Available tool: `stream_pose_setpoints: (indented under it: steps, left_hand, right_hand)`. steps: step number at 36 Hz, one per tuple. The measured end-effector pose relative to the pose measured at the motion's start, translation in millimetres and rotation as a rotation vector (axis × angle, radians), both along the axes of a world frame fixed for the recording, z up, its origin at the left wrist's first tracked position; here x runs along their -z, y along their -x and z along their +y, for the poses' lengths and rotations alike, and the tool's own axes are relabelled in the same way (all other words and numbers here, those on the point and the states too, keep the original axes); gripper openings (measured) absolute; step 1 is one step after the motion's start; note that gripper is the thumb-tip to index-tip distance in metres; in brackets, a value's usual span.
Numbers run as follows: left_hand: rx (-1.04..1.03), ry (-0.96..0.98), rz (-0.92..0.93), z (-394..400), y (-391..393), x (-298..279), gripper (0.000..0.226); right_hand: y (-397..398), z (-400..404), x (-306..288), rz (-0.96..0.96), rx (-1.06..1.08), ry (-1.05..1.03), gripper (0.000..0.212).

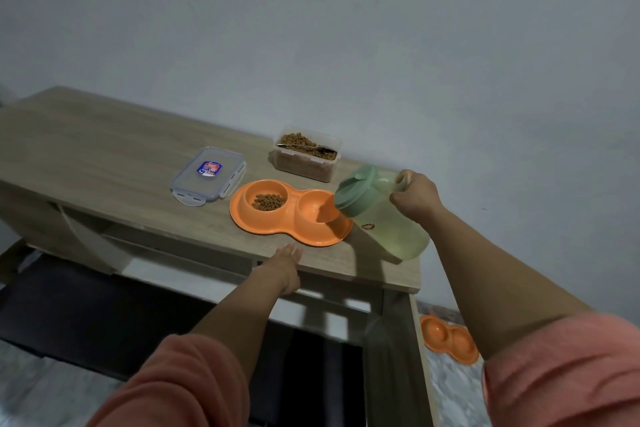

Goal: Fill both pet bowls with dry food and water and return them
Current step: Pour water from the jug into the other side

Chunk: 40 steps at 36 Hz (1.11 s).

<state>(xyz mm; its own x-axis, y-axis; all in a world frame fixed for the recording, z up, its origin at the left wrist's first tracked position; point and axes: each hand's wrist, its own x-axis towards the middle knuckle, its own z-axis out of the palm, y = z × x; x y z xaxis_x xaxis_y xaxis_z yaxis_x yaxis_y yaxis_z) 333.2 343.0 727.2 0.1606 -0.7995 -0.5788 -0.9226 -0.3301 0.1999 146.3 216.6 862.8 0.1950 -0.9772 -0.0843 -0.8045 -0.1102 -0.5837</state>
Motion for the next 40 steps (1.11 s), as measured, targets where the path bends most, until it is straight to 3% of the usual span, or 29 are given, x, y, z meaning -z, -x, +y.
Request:
stream_pose_setpoints:
  steps: [14,22,33,40]
  left_hand:
    - [0.009,-0.027,0.011,-2.0,-2.3,-1.9,0.073]
    - [0.016,-0.028,0.021,-1.3,-2.8,-4.7,0.072]
    - [0.003,-0.013,0.025,-0.5,-2.8,-3.4,0.072]
    - [0.004,-0.026,0.013,-2.7,-3.3,-1.1,0.072]
  right_hand:
    - [-16.2,-0.9,-0.1,0.176,-0.072,0.088,0.011]
    - [-18.2,-1.0,-1.8,0.171,-0.086,0.105,0.009]
    - [-12.1,0.3,2.1,0.058,-0.039,0.080,0.010]
    - [3.6,2.0,8.0,-0.108,0.053,0.016,0.022]
